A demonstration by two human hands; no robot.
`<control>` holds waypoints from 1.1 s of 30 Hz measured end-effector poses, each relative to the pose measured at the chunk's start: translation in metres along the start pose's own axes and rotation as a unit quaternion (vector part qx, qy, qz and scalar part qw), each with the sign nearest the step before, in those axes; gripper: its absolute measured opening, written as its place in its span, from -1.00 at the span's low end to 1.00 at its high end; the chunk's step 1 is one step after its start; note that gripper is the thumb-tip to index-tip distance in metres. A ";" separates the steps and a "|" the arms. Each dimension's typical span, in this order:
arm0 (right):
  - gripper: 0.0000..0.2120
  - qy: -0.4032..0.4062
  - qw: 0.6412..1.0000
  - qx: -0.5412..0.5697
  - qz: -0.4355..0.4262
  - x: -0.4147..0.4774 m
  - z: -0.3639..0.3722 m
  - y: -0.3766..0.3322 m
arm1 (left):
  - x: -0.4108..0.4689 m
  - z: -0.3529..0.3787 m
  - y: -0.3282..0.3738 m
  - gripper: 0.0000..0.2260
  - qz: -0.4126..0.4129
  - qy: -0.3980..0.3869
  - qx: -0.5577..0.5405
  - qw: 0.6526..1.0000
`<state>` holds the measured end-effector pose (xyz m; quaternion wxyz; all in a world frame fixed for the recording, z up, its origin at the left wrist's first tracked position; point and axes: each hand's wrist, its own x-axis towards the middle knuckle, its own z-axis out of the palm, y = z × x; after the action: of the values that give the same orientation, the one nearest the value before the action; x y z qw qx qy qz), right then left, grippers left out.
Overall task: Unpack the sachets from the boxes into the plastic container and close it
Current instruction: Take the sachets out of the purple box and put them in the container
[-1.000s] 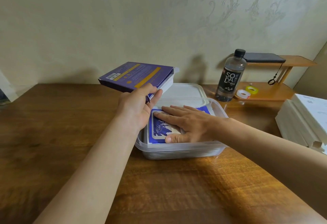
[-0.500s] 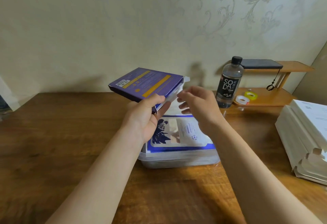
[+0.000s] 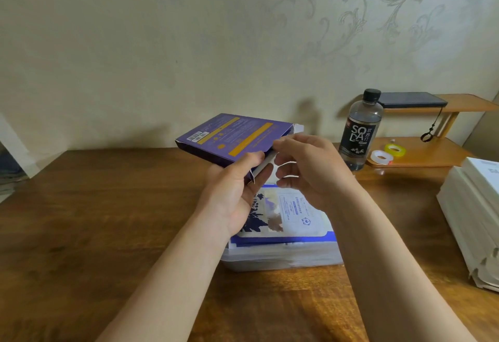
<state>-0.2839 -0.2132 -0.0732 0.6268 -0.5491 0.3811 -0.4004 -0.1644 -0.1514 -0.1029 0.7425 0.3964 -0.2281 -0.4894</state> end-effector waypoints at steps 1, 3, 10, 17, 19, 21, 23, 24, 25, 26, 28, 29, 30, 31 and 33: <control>-0.89 -0.012 1.000 0.010 0.002 -0.001 0.000 -0.001 | 0.000 0.000 0.001 -0.77 0.002 -0.002 -0.002 1.000; -0.88 -0.023 0.999 0.024 0.014 -0.003 0.002 -0.003 | -0.001 0.000 0.002 -0.81 0.008 -0.004 0.003 1.000; -0.84 -0.014 0.999 0.016 0.043 -0.003 0.009 -0.001 | -0.002 0.001 -0.002 -0.81 0.018 -0.012 0.045 0.999; -0.93 0.030 0.992 0.084 0.086 0.005 0.015 0.010 | -0.002 0.002 0.002 -0.77 -0.027 0.032 0.002 0.999; -0.89 0.018 0.993 0.073 0.094 0.006 0.015 0.012 | 0.000 0.001 0.005 -0.77 -0.037 0.050 -0.004 0.998; -0.84 0.009 0.992 0.069 0.105 0.007 0.014 0.012 | 0.000 0.000 0.007 -0.77 -0.034 0.060 0.001 0.998; -0.79 0.010 0.992 0.069 0.109 0.007 0.012 0.012 | 0.000 -0.001 0.007 -0.79 -0.032 0.065 0.003 0.997; -0.78 0.013 0.992 0.067 0.110 0.007 0.012 0.012 | 0.001 -0.002 0.007 -0.80 -0.034 0.068 0.000 0.997; -0.79 0.017 0.992 0.063 0.109 0.007 0.011 0.010 | 0.002 -0.002 0.008 -0.80 -0.038 0.074 -0.008 0.996; -0.79 0.020 0.992 0.056 0.108 0.006 0.010 0.008 | 0.004 -0.003 0.009 -0.80 -0.044 0.081 -0.019 0.996; -0.77 0.027 0.994 0.033 0.100 0.005 0.005 0.004 | 0.008 -0.005 0.012 -0.80 -0.054 0.092 -0.040 0.993; -0.76 0.031 0.995 0.019 0.093 0.004 0.002 0.001 | 0.009 -0.007 0.015 -0.81 -0.055 0.098 -0.050 0.992; -0.78 0.035 0.996 0.004 0.083 0.002 -0.001 -0.003 | 0.011 -0.010 0.017 -0.81 -0.054 0.106 -0.057 0.991; -0.79 0.040 0.997 -0.015 0.069 0.000 -0.005 -0.006 | 0.013 -0.013 0.020 -0.82 -0.050 0.116 -0.063 0.990; -0.77 0.047 0.995 -0.085 0.033 -0.003 -0.012 -0.013 | 0.015 -0.018 0.025 -0.83 -0.038 0.135 -0.061 0.988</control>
<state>-0.2974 -0.2160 -0.0617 0.5723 -0.5679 0.4607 -0.3709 -0.1316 -0.1534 -0.0936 0.7702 0.4212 -0.0798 -0.4723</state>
